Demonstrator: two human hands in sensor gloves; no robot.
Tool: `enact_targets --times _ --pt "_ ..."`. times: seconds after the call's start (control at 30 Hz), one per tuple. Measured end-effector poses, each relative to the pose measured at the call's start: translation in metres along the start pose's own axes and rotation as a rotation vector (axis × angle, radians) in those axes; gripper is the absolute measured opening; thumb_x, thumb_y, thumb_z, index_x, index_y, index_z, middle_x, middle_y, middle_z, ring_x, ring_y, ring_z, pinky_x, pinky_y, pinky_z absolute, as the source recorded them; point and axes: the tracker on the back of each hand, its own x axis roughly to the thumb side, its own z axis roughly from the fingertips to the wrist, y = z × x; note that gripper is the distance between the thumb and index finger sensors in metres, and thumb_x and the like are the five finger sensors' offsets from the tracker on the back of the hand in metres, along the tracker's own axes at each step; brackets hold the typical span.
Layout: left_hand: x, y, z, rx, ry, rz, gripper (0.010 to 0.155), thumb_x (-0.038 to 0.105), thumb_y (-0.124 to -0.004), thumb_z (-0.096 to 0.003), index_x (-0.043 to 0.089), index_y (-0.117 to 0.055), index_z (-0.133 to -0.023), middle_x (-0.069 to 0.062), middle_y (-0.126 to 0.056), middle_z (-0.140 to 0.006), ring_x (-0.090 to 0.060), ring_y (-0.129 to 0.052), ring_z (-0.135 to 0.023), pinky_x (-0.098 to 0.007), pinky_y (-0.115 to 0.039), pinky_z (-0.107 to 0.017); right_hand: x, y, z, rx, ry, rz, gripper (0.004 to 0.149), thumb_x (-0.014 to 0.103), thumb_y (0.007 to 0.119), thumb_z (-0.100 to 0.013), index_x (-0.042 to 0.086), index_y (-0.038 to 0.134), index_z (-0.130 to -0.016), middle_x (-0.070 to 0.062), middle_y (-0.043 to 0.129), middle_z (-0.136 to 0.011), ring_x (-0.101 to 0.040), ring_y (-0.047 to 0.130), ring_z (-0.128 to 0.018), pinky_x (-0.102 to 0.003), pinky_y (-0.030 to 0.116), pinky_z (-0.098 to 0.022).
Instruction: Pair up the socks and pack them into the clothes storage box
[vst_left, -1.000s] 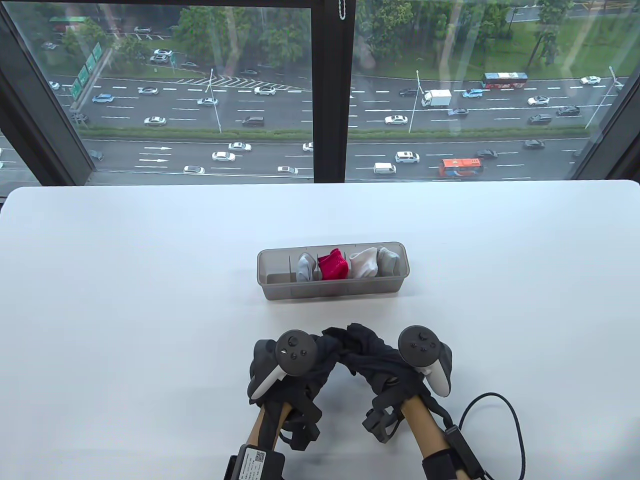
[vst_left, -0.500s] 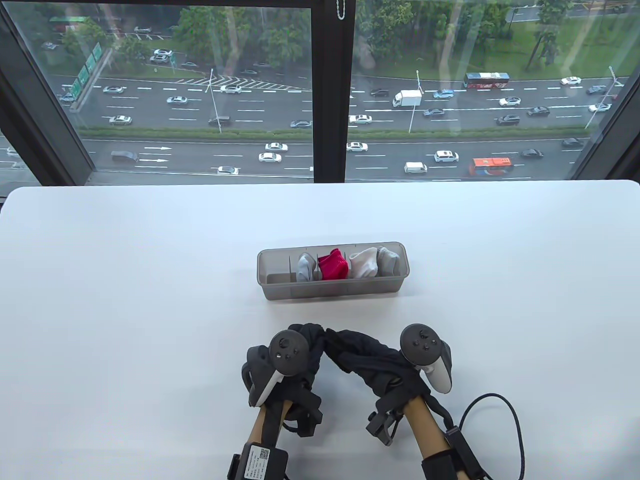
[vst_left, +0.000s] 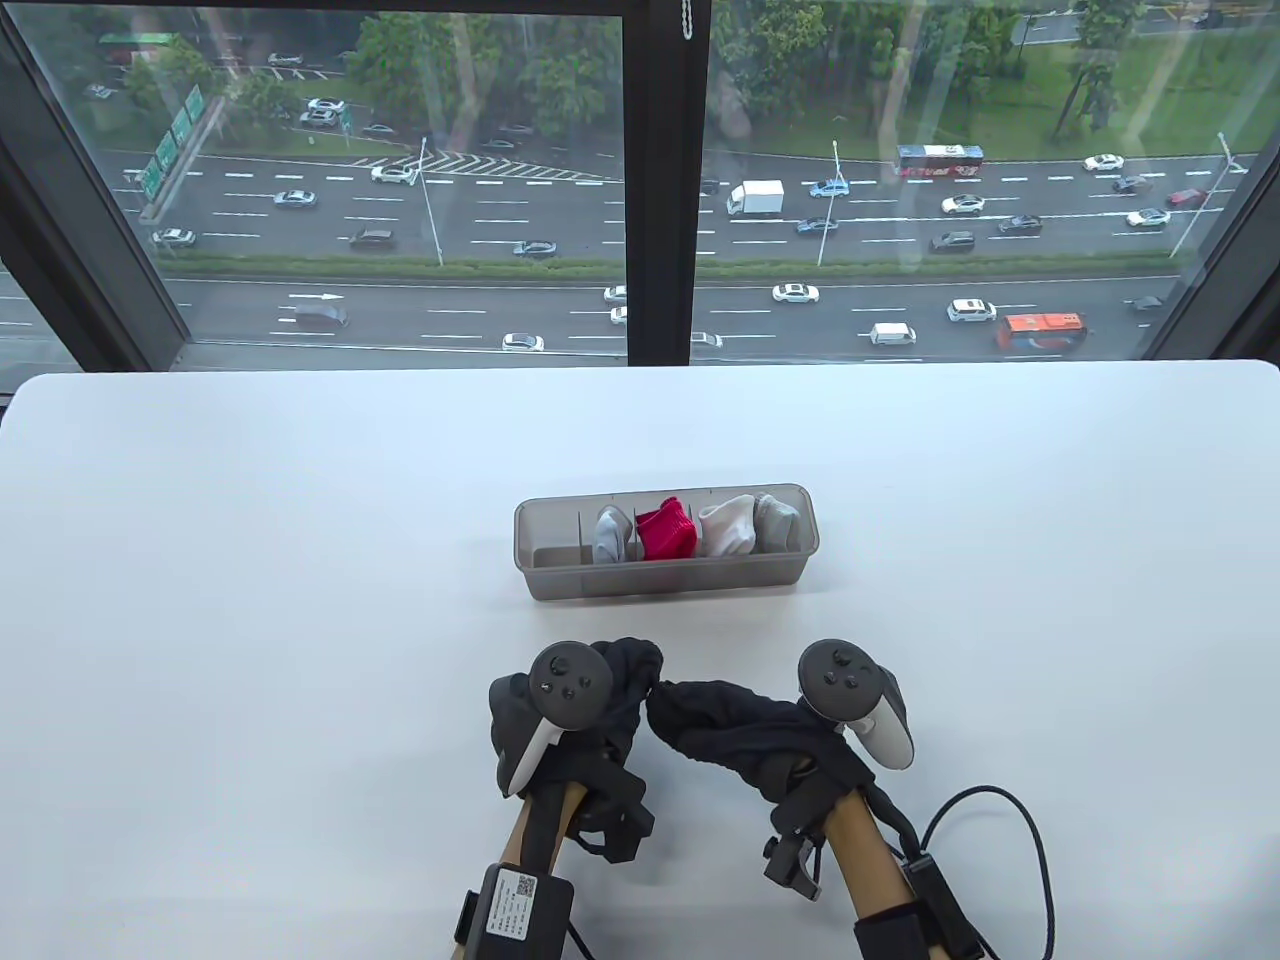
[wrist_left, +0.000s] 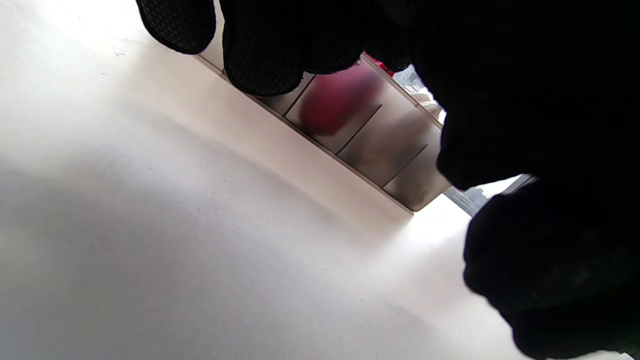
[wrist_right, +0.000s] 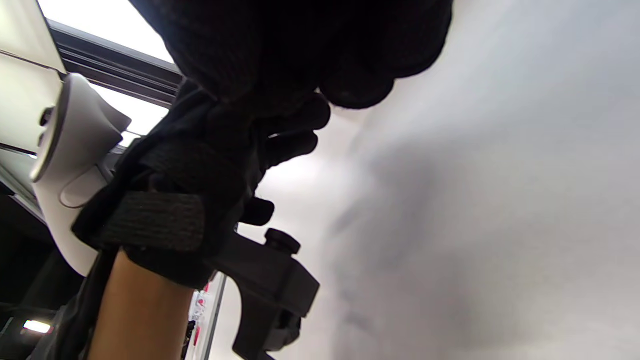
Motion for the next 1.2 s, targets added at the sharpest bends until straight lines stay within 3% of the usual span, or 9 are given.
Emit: enact_targets --times 0.17,0.4,0.53,0.63,0.77,0.83,0.9,1.07,1.2 --pt "0.017 -0.001 0.007 0.02 -0.072 -0.094 0.041 0.036 -0.062 -0.0538 0.027 -0.076 -0.092 -0.002 -0.086 -0.088 -0.027 -0.093 -0.079 -0.058 -0.069 -0.073 -0.007 0.002 -0.001 0.122 0.09 -0.07 0.051 0.031 0.08 -0.057 0.028 0.062 -0.105 -0.016 0.058 -0.108 -0.034 0.08 -0.081 -0.046 0.072 -0.065" --pt "0.037 -0.005 0.017 -0.037 -0.268 -0.076 0.041 0.035 -0.064 -0.0531 0.03 -0.077 -0.092 -0.002 -0.085 -0.09 -0.025 -0.094 -0.08 -0.056 -0.072 -0.072 -0.003 0.01 -0.006 0.174 0.213 0.077 0.046 0.033 0.076 -0.056 0.042 0.062 -0.099 -0.018 0.055 -0.108 -0.033 0.08 -0.08 -0.045 0.074 -0.063" --pt "0.032 -0.005 0.02 -0.083 -0.256 0.014 0.044 0.034 -0.06 -0.0575 0.028 -0.066 -0.101 -0.008 -0.074 -0.106 -0.031 -0.085 -0.095 -0.054 -0.069 -0.076 0.003 0.004 -0.001 -0.086 0.15 0.104 0.047 0.036 0.082 -0.051 0.036 0.074 -0.098 -0.02 0.073 -0.098 -0.028 0.092 -0.066 -0.039 0.083 -0.052" --pt "0.031 -0.006 0.024 -0.079 -0.27 0.083 0.058 0.046 -0.054 -0.0568 0.032 -0.046 -0.112 -0.012 -0.055 -0.119 -0.038 -0.073 -0.104 -0.057 -0.063 -0.078 0.003 0.004 0.0 -0.16 0.138 0.069 0.049 0.036 0.086 -0.049 0.033 0.077 -0.097 -0.02 0.079 -0.094 -0.027 0.095 -0.062 -0.038 0.086 -0.048" --pt "0.028 -0.007 0.024 -0.081 -0.262 0.023 0.061 0.048 -0.052 -0.0566 0.041 -0.034 -0.114 -0.006 -0.044 -0.124 -0.035 -0.073 -0.1 -0.054 -0.063 -0.078 0.008 0.002 0.002 -0.257 0.157 0.053 0.052 0.038 0.091 -0.045 0.026 0.075 -0.093 -0.021 0.085 -0.088 -0.026 0.1 -0.058 -0.036 0.09 -0.043" --pt "0.025 -0.008 0.024 -0.088 -0.262 0.031 0.059 0.047 -0.054 -0.0565 0.04 -0.043 -0.114 -0.003 -0.053 -0.123 -0.034 -0.079 -0.095 -0.053 -0.067 -0.076 0.008 -0.004 0.005 -0.371 0.171 0.069 0.061 0.038 0.094 -0.042 0.023 0.067 -0.094 -0.019 0.086 -0.087 -0.024 0.102 -0.056 -0.035 0.091 -0.042" --pt "0.024 -0.009 0.023 -0.118 -0.268 0.072 0.058 0.048 -0.053 -0.0561 0.037 -0.05 -0.113 -0.003 -0.057 -0.121 -0.034 -0.08 -0.094 -0.053 -0.068 -0.076 0.005 -0.007 0.007 -0.376 0.149 0.025 0.061 0.038 0.094 -0.041 0.022 0.067 -0.094 -0.018 0.086 -0.088 -0.024 0.101 -0.056 -0.035 0.091 -0.043" --pt "0.022 -0.015 0.018 -0.232 -0.255 0.026 0.078 0.049 -0.073 -0.0498 0.033 -0.034 -0.116 -0.013 -0.058 -0.115 -0.026 -0.085 -0.087 -0.052 -0.067 -0.078 0.004 -0.014 0.015 -0.536 0.084 -0.149 0.064 0.032 0.089 -0.047 0.018 0.062 -0.104 -0.021 0.078 -0.099 -0.027 0.102 -0.056 -0.035 0.091 -0.044" --pt "0.014 -0.014 0.014 -0.121 -0.184 0.098 0.073 0.041 -0.07 -0.054 0.028 -0.033 -0.115 -0.015 -0.075 -0.098 -0.021 -0.094 -0.074 -0.049 -0.069 -0.077 0.003 -0.014 0.018 -0.536 0.01 -0.205 0.065 0.026 0.084 -0.053 0.017 0.052 -0.109 -0.025 0.065 -0.108 -0.029 0.096 -0.073 -0.037 0.088 -0.058"
